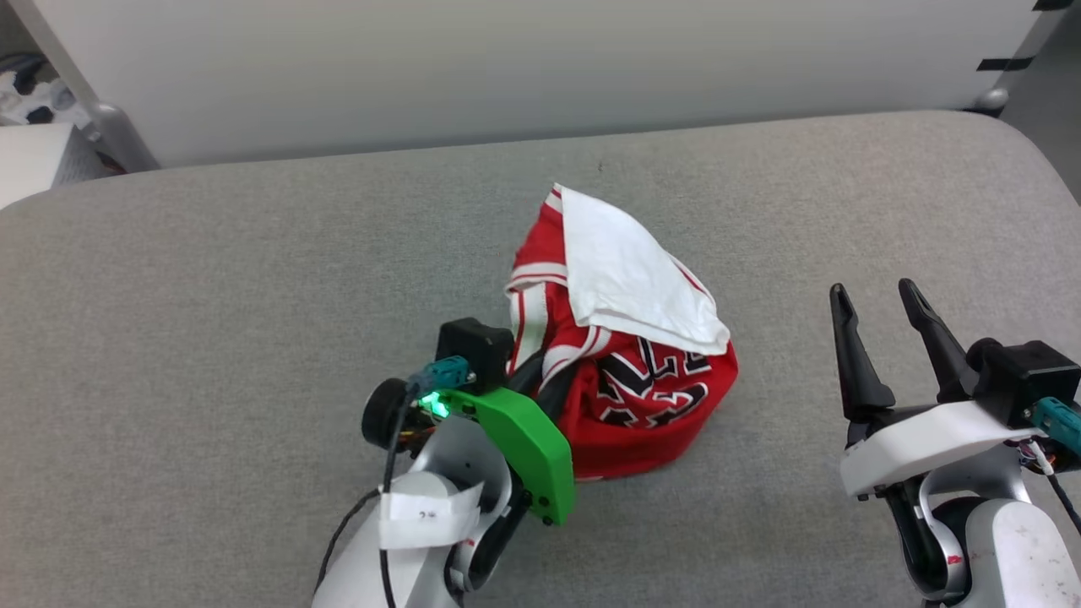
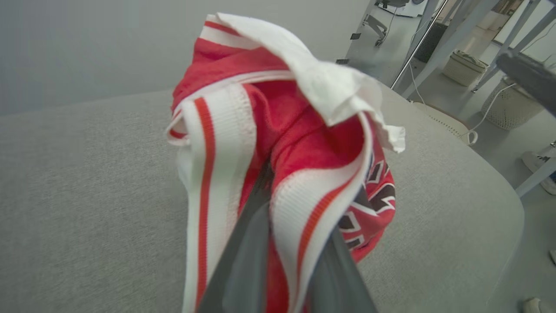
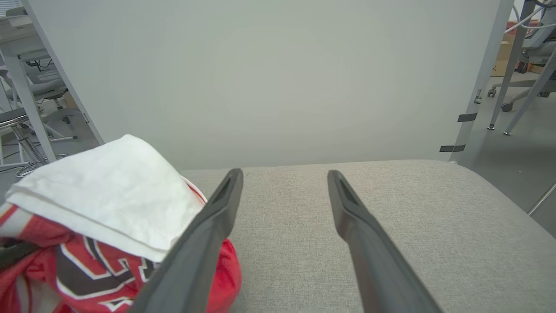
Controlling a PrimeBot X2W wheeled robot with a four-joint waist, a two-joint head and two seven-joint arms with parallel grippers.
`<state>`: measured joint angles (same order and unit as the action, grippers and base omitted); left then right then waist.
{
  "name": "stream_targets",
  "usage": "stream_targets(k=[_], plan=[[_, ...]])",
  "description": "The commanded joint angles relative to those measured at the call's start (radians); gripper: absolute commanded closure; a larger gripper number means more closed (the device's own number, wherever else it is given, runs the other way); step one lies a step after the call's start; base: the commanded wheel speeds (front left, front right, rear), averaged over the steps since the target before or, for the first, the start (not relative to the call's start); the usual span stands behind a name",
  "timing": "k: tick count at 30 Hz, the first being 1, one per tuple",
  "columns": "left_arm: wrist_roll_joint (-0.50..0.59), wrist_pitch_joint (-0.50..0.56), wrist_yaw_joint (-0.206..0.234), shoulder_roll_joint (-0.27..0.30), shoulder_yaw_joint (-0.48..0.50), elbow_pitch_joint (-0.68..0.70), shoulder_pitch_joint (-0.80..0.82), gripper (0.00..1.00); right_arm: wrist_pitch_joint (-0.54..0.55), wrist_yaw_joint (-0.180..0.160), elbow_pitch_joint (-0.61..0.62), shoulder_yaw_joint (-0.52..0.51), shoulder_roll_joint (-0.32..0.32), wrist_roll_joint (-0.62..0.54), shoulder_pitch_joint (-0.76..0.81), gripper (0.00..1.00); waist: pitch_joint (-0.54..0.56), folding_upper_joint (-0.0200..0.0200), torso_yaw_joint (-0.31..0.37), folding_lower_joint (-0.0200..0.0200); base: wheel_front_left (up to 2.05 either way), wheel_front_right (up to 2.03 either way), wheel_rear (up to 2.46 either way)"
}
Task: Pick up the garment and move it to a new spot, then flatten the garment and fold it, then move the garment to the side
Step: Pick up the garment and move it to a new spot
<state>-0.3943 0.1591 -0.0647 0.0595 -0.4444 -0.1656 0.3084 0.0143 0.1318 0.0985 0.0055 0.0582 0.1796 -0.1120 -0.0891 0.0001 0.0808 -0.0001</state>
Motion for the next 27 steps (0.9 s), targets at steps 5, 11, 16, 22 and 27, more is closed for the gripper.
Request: stream_targets(k=[5,11,16,22,27], plan=[[0.024,-0.007,0.009,-0.006,-0.067,-0.125,0.022,1.0,-0.013,-0.001,-0.002,0.001,-0.006,0.015,-0.038,0.0,-0.1,-0.0001,0.061,0.0001,0.0,0.0,0.0],[0.028,-0.02,-0.002,-0.007,-0.109,-0.264,0.031,1.0,-0.028,-0.001,-0.025,0.0,-0.006,0.02,-0.056,0.0,-0.118,-0.0001,0.04,0.0001,0.0,0.0,0.0],[0.015,-0.049,-0.003,-0.007,-0.113,-0.27,0.028,0.0,-0.03,-0.001,-0.037,-0.003,-0.007,0.019,-0.05,0.0,-0.082,-0.0001,0.009,0.0001,0.0,0.0,0.0],[0.009,-0.16,0.042,-0.008,-0.079,-0.195,0.005,0.0,-0.025,-0.001,-0.047,-0.013,-0.007,0.016,-0.026,0.0,-0.027,-0.0001,-0.038,0.0001,0.0,0.0,0.0],[0.003,-0.267,0.09,0.003,-0.025,-0.125,-0.03,0.0,-0.015,-0.001,-0.046,-0.019,-0.007,0.014,-0.002,0.0,0.009,-0.0001,-0.074,0.0001,0.0,0.0,0.0]])
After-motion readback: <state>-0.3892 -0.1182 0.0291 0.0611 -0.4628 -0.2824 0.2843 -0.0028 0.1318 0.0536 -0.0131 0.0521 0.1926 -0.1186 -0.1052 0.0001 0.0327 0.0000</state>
